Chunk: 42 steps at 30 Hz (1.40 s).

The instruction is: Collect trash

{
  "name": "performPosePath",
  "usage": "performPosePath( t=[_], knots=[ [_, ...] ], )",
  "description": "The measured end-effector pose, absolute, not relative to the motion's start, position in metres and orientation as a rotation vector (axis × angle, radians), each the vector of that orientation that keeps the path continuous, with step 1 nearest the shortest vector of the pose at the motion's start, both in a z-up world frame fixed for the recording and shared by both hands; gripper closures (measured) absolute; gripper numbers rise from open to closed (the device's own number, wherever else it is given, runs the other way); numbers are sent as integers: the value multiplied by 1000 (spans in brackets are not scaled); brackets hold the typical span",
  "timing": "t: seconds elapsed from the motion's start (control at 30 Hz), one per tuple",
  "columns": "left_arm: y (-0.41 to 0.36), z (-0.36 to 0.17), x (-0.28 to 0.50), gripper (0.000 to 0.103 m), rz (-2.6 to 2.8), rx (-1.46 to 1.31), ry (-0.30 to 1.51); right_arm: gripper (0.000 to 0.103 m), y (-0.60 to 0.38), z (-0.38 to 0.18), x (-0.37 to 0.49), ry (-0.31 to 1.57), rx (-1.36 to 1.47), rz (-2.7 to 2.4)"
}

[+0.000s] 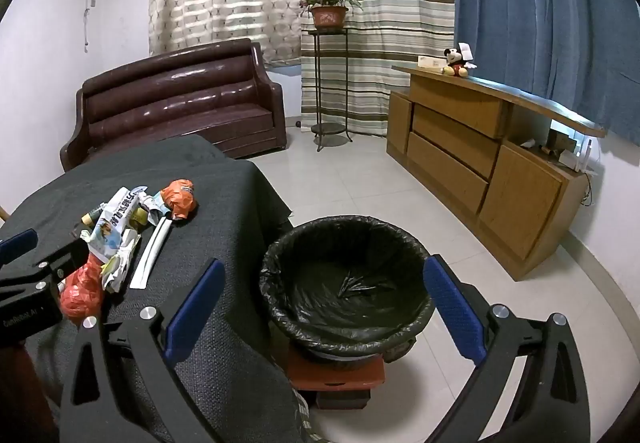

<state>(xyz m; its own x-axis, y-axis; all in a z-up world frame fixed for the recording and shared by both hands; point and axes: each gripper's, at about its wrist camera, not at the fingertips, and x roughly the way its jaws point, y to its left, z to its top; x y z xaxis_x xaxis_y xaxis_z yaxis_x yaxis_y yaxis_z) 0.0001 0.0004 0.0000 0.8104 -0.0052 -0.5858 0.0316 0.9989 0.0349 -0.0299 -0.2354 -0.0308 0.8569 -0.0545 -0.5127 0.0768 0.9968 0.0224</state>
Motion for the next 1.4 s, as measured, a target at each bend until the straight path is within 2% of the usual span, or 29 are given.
performPosePath(
  t=[1.4],
  knots=[
    [0, -1, 1, 4, -19, 46, 643, 6, -237, -30, -30, 536, 44, -69]
  ],
)
